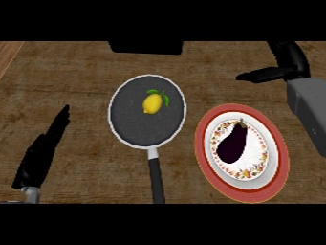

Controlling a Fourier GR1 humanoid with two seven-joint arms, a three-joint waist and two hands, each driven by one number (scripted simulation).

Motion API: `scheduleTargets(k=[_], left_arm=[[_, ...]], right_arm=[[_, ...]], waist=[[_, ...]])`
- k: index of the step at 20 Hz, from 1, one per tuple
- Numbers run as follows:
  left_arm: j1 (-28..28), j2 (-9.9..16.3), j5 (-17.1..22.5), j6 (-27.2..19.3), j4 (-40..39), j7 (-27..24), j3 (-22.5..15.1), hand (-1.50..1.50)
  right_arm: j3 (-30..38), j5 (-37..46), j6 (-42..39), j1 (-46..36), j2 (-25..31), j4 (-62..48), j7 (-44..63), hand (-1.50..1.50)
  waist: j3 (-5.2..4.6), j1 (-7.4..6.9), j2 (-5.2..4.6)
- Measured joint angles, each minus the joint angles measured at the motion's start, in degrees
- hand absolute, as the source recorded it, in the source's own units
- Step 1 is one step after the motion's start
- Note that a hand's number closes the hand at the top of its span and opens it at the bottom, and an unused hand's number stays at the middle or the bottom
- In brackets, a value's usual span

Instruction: Pick the lemon from the plate and place it in the pan

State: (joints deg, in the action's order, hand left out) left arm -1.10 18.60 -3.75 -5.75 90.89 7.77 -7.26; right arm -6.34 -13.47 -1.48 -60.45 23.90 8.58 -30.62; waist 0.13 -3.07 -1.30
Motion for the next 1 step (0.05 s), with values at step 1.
scheduleTargets(k=[1], left_arm=[[0.3, 0.1, 0.0, 0.2, -0.2, 0.0, 0.2, 0.00]], right_arm=[[0.1, 0.1, -1.1, -0.1, 0.8, -0.4, -0.3, -1.50]], waist=[[0.01, 0.02, 0.00]])
